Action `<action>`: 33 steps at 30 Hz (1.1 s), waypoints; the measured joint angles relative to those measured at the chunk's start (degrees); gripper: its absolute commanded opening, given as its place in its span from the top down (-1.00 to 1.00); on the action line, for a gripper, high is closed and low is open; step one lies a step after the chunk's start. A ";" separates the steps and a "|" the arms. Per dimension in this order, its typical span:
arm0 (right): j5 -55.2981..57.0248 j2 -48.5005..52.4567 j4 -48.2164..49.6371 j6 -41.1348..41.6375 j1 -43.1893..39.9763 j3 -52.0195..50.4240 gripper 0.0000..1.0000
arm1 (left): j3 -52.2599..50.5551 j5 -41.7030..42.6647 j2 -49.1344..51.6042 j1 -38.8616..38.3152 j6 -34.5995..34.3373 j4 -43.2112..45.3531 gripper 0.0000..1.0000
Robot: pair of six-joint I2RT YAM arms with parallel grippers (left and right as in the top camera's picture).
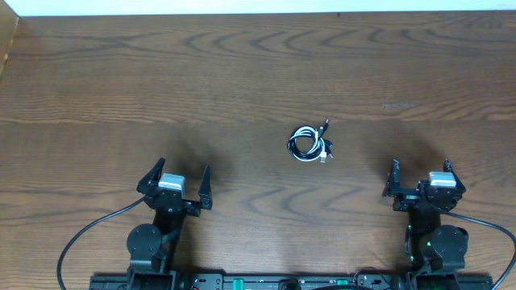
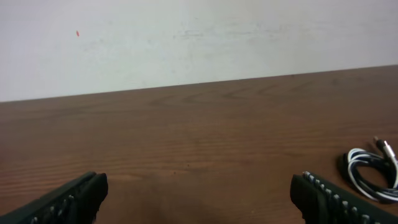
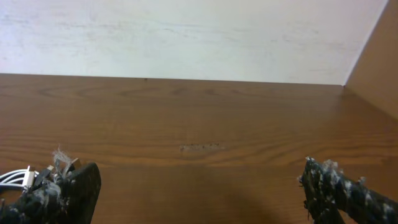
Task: Untangle cables
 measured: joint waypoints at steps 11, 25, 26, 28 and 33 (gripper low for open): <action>0.04 0.00 0.22 0.70 0.00 0.00 -0.99 | 2.01 0.02 1.88 0.00 -3.69 -3.85 -0.96; 0.31 13.68 -8.35 4.04 0.00 9.68 -0.99 | 24.24 0.28 33.35 0.00 -5.90 -14.19 -0.96; 0.26 15.89 -8.83 4.70 0.00 11.32 -0.99 | 26.56 0.28 36.11 -0.07 -5.95 -15.61 -0.96; 0.02 20.55 -9.81 5.73 0.00 14.64 -0.99 | 30.53 0.28 40.70 -0.39 -6.08 -18.27 -0.96; -0.26 33.16 -15.58 6.95 0.00 23.91 -0.98 | 40.17 0.46 50.49 -2.97 -6.47 -29.53 -0.96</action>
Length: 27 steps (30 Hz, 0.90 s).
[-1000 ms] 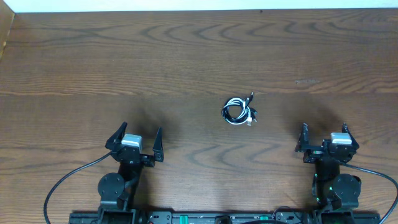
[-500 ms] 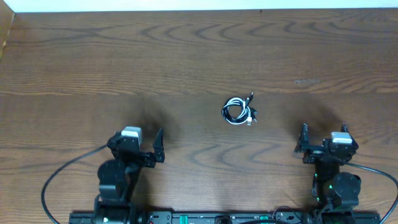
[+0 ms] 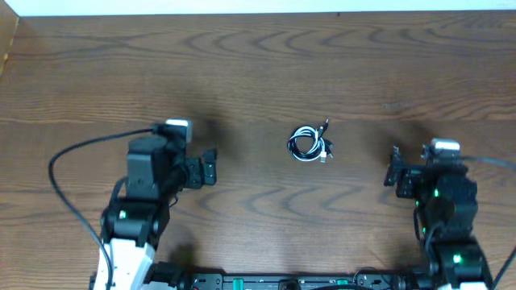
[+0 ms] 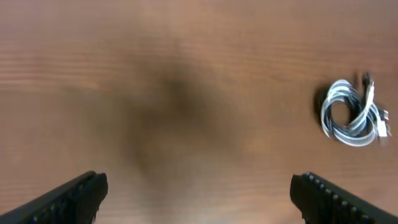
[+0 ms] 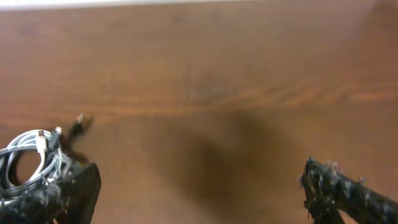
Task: Untangle cables
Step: 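Move the left gripper toward the tangled black and white cables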
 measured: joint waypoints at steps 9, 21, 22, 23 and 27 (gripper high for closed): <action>-0.35 18.45 -14.43 0.52 0.00 14.25 -0.99 | 5.01 0.37 3.65 -2.67 -0.26 -17.40 -0.97; -6.56 23.93 -14.78 0.68 0.00 17.88 -0.98 | 5.16 5.03 4.63 -2.91 -4.94 3.06 -0.92; -7.08 23.93 -14.71 0.68 0.00 17.90 -0.99 | 5.20 5.51 5.14 -3.10 -5.53 4.74 -0.90; -7.54 23.93 -14.69 0.68 0.00 17.90 -0.99 | 5.27 5.86 5.95 -3.48 -6.16 6.25 -0.88; -8.52 23.93 -14.71 0.70 0.00 17.90 -0.99 | 7.54 6.49 11.17 -5.29 -6.95 7.76 -0.84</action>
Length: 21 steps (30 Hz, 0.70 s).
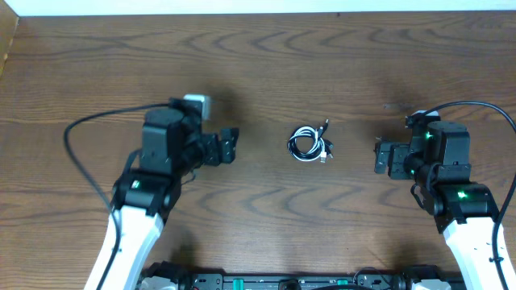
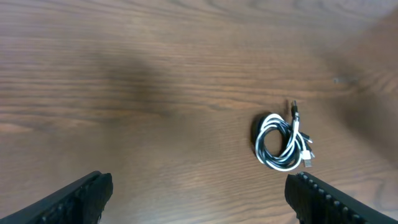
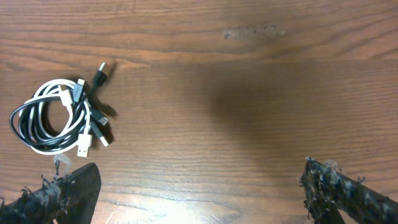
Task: Untangle cables
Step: 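Move the left gripper toward the tangled black and white cables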
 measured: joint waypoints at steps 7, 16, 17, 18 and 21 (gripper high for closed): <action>-0.52 0.00 0.00 0.02 0.00 0.00 -0.99 | 7.63 0.57 12.24 -4.81 1.01 3.67 -0.81; -0.52 0.00 -0.02 0.02 0.00 0.00 -0.99 | 7.87 0.63 26.21 -13.11 2.27 11.47 -0.81; -0.55 0.00 -0.02 0.02 0.00 0.00 -0.99 | 7.87 0.63 27.65 -13.79 2.27 12.26 -0.81; -0.52 0.00 -0.02 0.02 0.00 0.00 -0.99 | 7.87 0.63 29.16 -14.47 2.29 13.05 -0.81; -0.52 0.00 -0.02 0.02 0.00 0.00 -0.98 | 7.87 0.61 33.05 -16.11 2.29 15.47 -0.81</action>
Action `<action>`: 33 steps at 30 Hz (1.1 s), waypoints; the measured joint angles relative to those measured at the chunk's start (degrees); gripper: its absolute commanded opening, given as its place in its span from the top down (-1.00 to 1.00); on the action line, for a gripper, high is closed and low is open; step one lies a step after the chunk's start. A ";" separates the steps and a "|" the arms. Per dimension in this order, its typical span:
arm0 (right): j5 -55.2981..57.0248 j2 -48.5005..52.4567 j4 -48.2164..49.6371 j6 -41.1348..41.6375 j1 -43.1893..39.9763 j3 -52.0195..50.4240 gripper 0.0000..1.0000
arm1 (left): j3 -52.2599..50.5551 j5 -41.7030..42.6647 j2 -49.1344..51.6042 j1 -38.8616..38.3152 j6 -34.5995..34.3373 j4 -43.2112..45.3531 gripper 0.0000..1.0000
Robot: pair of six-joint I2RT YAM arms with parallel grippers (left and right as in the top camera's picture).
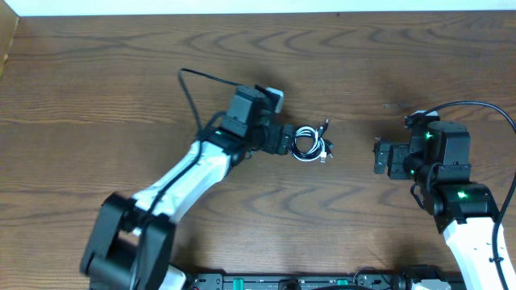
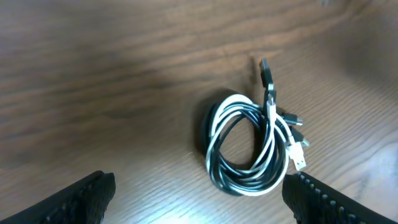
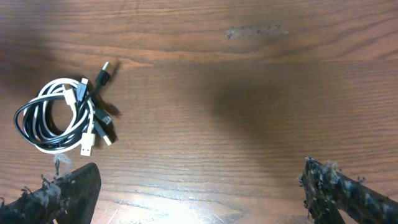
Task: Untangle cables
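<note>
A small coil of black and white cables (image 1: 309,144) lies on the wooden table (image 1: 258,72) near its middle, with plug ends sticking out to the right. My left gripper (image 1: 279,139) is open right at the coil's left side; its wrist view looks down on the coil (image 2: 247,146) between the spread fingertips (image 2: 93,193). My right gripper (image 1: 379,158) is open to the right of the coil, apart from it. In the right wrist view the coil (image 3: 59,121) lies at the left, above the left fingertip (image 3: 74,190).
A pale scuff mark (image 3: 256,31) shows on the wood beyond the right gripper. A white wall edge (image 1: 258,6) runs along the table's far side. The left arm's cable (image 1: 197,84) loops above the table.
My left gripper has moved right, from well left of the coil to just beside it, and the coil now fills more of its wrist view. The right arm has stayed put.
Both grippers were open near the table's front edge, far from the coil. Then both arms were raised and farther forward, wrist cameras looking down. Then each stood on its side of the coil. Now the left one is at the coil itself.
</note>
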 measured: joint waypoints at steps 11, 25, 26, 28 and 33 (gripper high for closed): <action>-0.02 0.00 -0.44 0.00 0.00 0.00 -0.99 | 0.00 0.02 10.47 -4.39 0.22 7.02 -0.29; -1.18 0.00 -0.46 0.26 0.00 0.00 -0.98 | 0.00 0.74 12.20 -5.20 -1.90 6.71 0.85; -1.36 0.00 -0.46 0.26 0.00 0.00 -0.98 | 0.00 1.40 12.20 -5.20 -2.45 6.56 0.85; -2.08 0.00 -0.44 0.28 0.00 0.00 -0.98 | 0.00 3.39 12.20 -5.20 -3.74 6.34 0.85; -7.63 0.02 -0.46 0.44 0.00 0.00 -0.99 | -0.02 8.13 11.23 -5.25 -6.64 0.96 0.85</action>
